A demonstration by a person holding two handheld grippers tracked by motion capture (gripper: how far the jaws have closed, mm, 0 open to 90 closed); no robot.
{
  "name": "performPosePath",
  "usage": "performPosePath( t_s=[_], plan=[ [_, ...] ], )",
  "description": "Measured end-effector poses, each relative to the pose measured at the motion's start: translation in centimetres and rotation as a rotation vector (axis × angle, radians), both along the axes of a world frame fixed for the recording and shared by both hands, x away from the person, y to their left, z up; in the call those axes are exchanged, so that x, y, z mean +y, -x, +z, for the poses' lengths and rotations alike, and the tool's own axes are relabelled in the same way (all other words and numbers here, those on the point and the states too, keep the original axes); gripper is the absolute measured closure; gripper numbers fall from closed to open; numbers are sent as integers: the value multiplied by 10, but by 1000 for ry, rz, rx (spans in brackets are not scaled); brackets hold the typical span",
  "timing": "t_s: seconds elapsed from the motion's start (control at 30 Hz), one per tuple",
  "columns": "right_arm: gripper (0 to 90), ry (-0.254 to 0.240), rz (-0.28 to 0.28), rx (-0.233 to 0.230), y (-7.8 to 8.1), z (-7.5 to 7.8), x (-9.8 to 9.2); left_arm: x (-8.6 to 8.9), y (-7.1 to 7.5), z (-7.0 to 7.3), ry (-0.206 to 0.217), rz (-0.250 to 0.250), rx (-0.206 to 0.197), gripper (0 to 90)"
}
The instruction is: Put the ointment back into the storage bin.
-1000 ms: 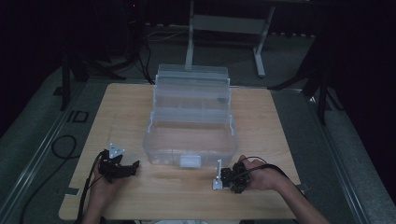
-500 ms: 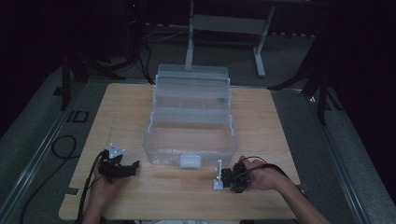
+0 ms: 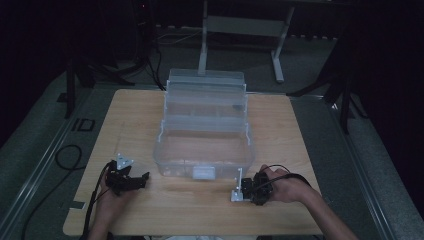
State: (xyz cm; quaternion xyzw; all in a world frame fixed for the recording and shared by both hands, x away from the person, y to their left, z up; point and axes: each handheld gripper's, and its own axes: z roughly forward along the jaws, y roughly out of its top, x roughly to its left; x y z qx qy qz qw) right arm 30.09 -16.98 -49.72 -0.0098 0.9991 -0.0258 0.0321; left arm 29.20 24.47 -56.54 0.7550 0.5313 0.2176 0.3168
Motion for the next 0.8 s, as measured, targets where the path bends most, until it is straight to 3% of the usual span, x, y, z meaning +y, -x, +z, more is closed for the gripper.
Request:
performPosePath(
  t_s=[0.8],
  plan=[
    [699,-31,-12,-43,-8,52,-11,0,0,0,0,0,0,138]
  ],
)
